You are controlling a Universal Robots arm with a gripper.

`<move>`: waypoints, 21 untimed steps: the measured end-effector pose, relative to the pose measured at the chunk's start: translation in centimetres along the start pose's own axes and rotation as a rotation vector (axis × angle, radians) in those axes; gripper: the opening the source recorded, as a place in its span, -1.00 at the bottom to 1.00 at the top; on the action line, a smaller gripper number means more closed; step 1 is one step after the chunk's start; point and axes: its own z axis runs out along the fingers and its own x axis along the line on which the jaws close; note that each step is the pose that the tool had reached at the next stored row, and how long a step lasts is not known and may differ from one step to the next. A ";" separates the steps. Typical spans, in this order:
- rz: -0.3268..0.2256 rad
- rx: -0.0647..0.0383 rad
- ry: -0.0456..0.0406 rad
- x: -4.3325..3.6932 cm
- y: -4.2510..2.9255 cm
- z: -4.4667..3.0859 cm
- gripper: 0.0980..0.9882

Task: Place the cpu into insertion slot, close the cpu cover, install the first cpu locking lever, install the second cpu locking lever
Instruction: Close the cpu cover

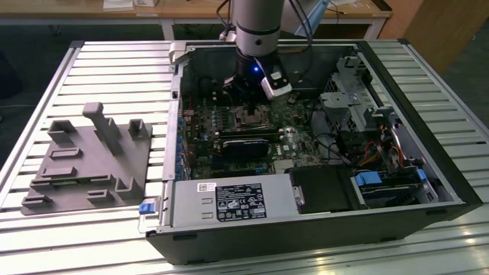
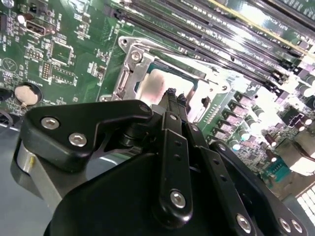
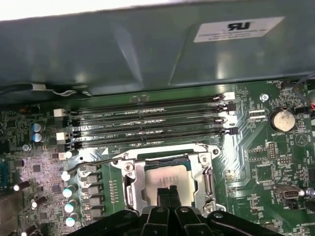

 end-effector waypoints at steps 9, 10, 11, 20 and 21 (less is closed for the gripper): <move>0.000 -0.001 -0.0136 1.25 -0.16 0.16 -0.98; 0.000 -0.001 -0.0141 1.37 -0.18 0.20 -0.98; 0.000 -0.002 -0.0144 1.47 -0.19 0.27 -0.98; 0.000 -0.003 -0.0146 1.98 -0.27 0.83 -0.98; 0.000 -0.003 -0.0146 2.09 -0.28 0.85 -0.98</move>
